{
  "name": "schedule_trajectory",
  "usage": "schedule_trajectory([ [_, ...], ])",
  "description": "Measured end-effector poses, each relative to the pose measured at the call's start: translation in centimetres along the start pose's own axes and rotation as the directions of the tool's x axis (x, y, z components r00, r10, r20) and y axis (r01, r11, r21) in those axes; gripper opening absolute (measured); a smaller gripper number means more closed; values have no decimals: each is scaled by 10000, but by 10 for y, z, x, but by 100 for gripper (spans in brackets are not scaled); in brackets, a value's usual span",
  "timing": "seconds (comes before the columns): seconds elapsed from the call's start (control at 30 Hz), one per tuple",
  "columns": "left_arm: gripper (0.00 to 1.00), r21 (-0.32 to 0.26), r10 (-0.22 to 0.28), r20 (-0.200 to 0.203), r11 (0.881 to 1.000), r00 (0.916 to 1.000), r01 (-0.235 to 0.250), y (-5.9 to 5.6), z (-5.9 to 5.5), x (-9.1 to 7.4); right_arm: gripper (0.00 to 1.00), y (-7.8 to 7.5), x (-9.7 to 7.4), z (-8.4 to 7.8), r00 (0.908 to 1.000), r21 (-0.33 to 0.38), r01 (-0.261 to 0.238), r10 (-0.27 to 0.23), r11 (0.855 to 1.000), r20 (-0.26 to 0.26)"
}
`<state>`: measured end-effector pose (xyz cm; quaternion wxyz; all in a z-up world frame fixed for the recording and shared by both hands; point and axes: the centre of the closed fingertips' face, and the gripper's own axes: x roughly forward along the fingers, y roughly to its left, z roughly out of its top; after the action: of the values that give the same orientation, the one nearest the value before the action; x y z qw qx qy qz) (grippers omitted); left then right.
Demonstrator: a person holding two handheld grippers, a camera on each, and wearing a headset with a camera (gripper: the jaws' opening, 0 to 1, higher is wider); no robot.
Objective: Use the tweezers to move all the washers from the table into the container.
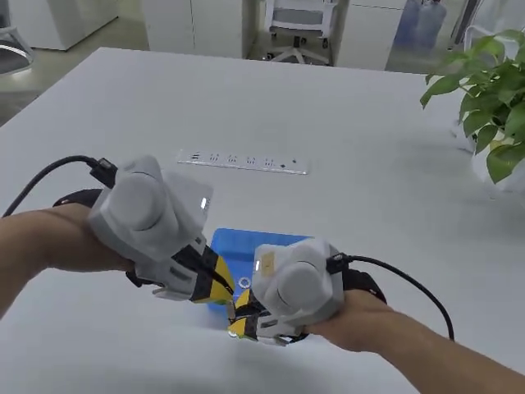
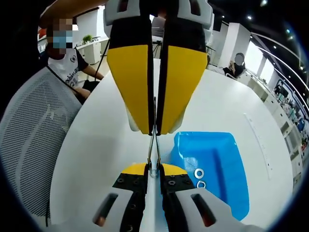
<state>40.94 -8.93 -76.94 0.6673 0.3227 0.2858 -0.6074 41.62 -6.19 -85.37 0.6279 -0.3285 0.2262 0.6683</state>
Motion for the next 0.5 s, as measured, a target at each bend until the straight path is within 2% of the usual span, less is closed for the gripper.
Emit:
schedule_trajectory([
  [0.5,5,-167,-239,-76,9996,9997,237,-2,-10,9,12,4,9,-7,9999,123,-164,164,9998,-11],
])
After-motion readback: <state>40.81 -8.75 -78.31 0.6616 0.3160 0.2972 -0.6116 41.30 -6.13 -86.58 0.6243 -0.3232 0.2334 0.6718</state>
